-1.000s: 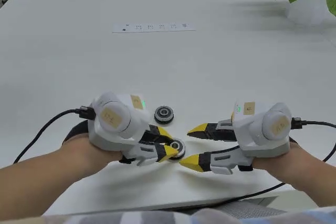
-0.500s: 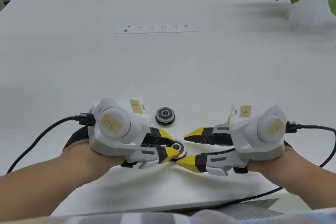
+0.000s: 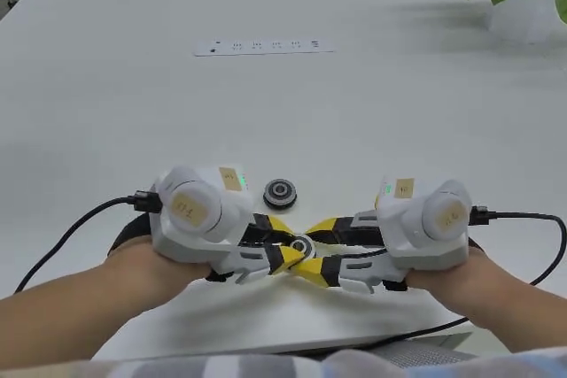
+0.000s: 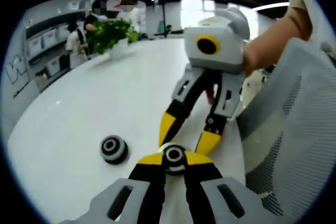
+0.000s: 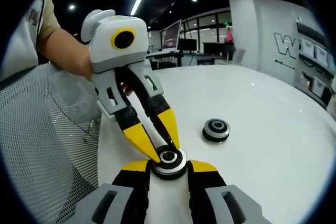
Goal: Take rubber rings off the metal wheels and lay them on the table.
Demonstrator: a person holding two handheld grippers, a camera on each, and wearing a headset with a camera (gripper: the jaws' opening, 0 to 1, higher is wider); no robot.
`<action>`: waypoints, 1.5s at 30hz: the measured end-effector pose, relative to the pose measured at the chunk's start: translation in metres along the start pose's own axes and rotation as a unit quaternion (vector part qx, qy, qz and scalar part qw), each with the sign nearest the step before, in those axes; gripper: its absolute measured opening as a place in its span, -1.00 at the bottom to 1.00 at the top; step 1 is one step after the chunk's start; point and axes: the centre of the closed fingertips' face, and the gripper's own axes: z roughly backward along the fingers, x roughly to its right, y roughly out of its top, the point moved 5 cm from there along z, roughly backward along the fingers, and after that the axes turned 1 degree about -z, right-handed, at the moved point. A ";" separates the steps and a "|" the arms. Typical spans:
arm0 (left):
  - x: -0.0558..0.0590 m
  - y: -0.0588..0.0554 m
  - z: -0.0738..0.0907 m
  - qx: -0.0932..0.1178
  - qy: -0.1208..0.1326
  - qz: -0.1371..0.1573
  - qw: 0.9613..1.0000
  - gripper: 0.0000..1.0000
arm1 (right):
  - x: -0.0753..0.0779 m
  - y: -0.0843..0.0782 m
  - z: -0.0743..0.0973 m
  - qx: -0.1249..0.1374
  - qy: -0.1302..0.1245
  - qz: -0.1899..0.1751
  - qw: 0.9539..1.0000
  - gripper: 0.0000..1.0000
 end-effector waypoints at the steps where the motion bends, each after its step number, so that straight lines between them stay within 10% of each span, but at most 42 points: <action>1: 0.000 0.000 0.000 0.000 0.000 0.000 1.000 -0.72 | 0.000 0.000 0.001 -0.001 -0.001 0.001 1.000 -0.49; 23: -0.002 -0.001 -0.001 0.002 0.002 -0.005 1.000 -0.73 | 0.000 -0.003 0.009 -0.019 -0.008 0.011 1.000 -0.63; 31: -0.002 -0.002 -0.001 0.003 0.004 0.001 1.000 -0.73 | 0.003 -0.010 0.015 -0.032 -0.003 -0.025 0.999 -1.00; 41: -0.001 -0.001 -0.001 0.004 0.005 -0.003 1.000 -0.73 | -0.001 -0.009 0.014 -0.023 -0.019 -0.003 1.000 -1.00; 45: -0.001 -0.001 -0.001 0.004 0.004 -0.005 1.000 -0.73 | -0.002 -0.008 0.016 -0.008 -0.019 -0.008 1.000 -0.64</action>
